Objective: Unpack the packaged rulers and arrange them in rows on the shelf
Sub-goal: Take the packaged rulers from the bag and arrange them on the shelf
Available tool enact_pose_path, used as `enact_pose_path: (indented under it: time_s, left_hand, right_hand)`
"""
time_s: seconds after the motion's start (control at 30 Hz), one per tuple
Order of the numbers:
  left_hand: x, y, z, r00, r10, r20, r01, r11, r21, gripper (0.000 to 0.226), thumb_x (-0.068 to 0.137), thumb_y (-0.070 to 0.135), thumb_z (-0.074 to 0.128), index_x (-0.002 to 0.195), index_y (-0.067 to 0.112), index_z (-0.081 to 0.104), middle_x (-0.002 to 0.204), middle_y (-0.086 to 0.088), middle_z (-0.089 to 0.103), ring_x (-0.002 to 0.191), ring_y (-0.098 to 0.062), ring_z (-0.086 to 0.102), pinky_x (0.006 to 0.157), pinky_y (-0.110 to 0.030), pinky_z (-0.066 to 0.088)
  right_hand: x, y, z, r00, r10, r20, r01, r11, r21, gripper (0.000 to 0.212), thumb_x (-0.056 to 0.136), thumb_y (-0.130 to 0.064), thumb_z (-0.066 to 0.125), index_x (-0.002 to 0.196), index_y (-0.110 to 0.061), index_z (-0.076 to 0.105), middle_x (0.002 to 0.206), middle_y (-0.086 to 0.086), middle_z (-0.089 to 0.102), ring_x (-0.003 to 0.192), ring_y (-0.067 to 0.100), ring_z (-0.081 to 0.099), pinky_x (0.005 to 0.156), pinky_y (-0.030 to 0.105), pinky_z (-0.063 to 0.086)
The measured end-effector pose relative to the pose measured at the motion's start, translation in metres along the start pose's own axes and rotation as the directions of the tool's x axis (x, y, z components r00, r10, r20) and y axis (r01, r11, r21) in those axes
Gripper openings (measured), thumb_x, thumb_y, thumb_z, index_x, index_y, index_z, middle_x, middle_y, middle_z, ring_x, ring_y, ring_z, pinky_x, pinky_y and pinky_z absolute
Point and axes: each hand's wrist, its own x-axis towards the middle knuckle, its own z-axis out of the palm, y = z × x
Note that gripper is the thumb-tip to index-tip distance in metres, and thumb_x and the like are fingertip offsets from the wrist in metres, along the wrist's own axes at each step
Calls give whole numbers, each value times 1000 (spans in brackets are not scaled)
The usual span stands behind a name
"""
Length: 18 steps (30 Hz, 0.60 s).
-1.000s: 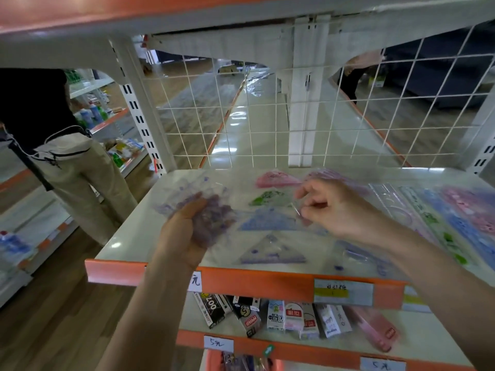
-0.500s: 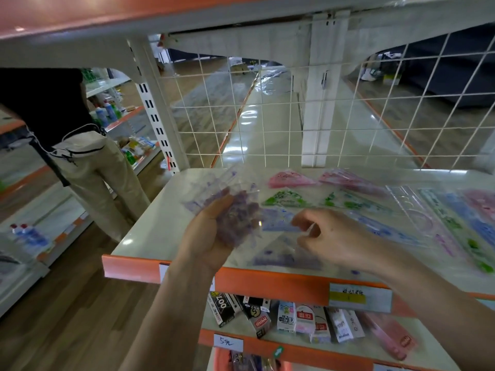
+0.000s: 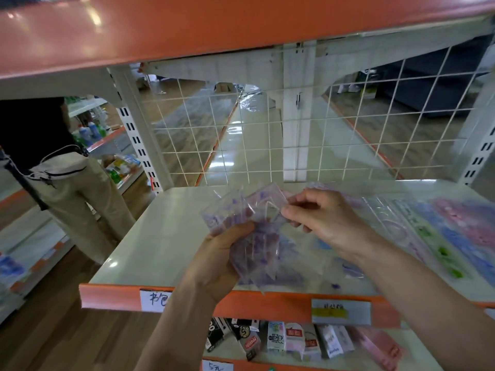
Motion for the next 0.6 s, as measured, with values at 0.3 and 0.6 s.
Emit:
enact_pose_path:
  time_s: [0.3,0.6]
  left_hand:
    - [4,4,-5,999,22,-25,-24,997,-77,44,73,9,62,117,7,60,96,-12,73,78,-24,72,67,-35,58]
    - [17,-10,15,998,53,-27,-55,996,-70,23,86,4,51,71,5,68,77,-15,70,62,-24,69,57,-34,57]
  right_hand:
    - [-5,0,-23,991,133,23,-135,971,196,11,86,-5,63,92,-9,71,67,0,60,63,8,56,58,22,49]
    - [-14,10,-50,686,-633,-358,396,738,-547,10,85,-16,65,81,-7,67,77,2,64,71,11,59,67,23,47]
